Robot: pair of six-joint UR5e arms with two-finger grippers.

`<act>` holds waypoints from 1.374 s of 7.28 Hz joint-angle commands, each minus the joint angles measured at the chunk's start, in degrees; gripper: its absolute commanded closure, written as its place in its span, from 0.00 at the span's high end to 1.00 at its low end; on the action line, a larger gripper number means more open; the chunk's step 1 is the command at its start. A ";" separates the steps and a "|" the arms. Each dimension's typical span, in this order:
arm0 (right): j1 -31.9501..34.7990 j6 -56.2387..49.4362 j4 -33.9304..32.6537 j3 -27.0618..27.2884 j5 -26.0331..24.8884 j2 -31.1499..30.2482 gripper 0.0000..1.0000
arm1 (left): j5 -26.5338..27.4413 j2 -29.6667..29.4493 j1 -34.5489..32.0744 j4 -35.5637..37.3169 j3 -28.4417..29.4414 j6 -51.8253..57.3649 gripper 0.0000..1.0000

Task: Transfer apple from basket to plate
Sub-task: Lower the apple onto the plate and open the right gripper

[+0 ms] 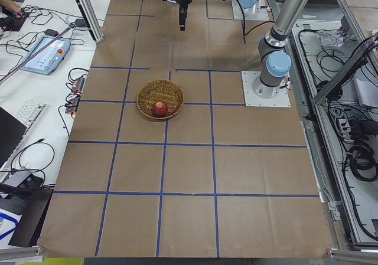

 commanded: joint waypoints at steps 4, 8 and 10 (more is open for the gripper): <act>1.84 3.64 7.24 -6.74 1.30 -4.54 1.00 | 0.00 -0.17 0.00 0.00 0.31 0.00 0.99; 16.49 24.26 23.87 -13.63 1.21 -10.95 1.00 | 0.00 -0.17 0.00 0.00 0.40 0.00 0.99; 22.84 28.00 24.94 -13.28 1.13 -13.68 1.00 | 0.00 -0.26 0.00 0.00 0.48 0.00 0.99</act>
